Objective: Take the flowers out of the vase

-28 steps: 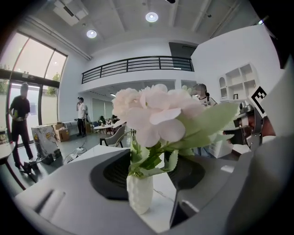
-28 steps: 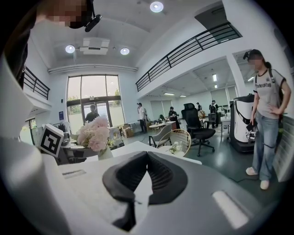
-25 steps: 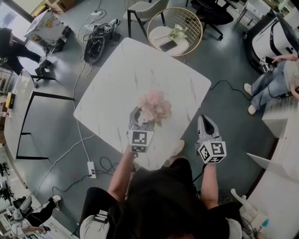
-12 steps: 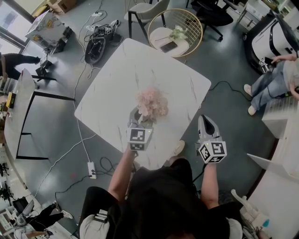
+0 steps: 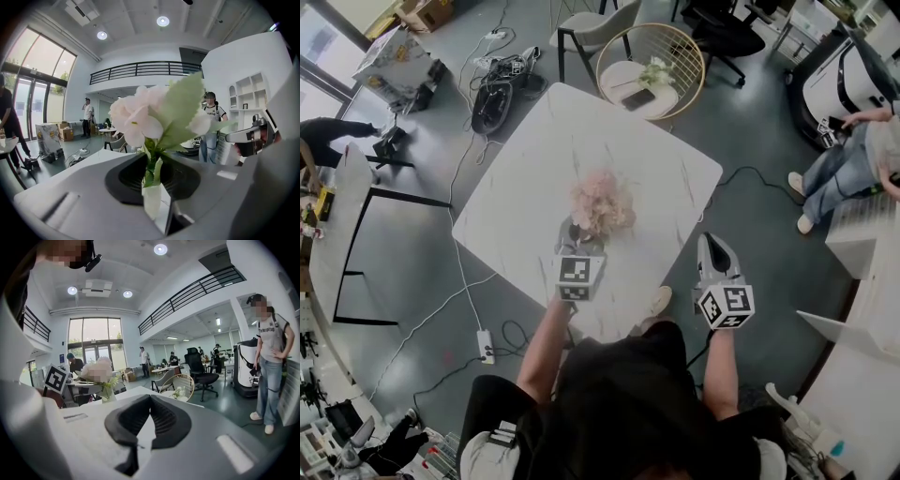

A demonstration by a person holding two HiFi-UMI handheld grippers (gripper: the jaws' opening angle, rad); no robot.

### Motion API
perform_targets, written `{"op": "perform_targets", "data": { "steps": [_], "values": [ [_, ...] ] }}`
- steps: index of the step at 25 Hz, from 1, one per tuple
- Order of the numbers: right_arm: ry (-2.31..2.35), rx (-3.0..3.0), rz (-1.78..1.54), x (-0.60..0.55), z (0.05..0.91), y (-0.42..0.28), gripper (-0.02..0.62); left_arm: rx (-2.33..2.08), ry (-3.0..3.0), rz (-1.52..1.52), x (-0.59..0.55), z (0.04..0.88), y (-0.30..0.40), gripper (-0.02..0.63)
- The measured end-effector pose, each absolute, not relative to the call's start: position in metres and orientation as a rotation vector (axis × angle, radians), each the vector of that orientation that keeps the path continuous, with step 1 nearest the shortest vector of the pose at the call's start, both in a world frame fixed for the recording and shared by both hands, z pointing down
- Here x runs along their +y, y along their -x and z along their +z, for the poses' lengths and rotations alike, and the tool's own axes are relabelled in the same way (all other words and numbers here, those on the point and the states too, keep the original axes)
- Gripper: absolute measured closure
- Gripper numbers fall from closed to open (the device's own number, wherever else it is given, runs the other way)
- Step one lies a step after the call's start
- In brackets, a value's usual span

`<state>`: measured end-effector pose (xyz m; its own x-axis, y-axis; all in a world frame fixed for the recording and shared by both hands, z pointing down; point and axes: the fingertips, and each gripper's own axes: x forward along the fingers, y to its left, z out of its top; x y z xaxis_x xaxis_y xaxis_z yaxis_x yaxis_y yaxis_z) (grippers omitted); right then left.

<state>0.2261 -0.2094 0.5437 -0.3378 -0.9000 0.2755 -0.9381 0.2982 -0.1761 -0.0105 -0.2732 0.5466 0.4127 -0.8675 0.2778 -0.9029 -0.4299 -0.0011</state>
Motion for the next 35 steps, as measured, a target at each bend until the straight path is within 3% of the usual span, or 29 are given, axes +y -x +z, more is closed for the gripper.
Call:
{"op": "perform_targets", "data": {
  "steps": [35],
  "values": [
    [-1.810,-2.448,0.417,-0.165,0.518,-0.207,0.592,-1.626,-2.647,0.161,-0.245,0.455,0.030,0.543]
  ]
}}
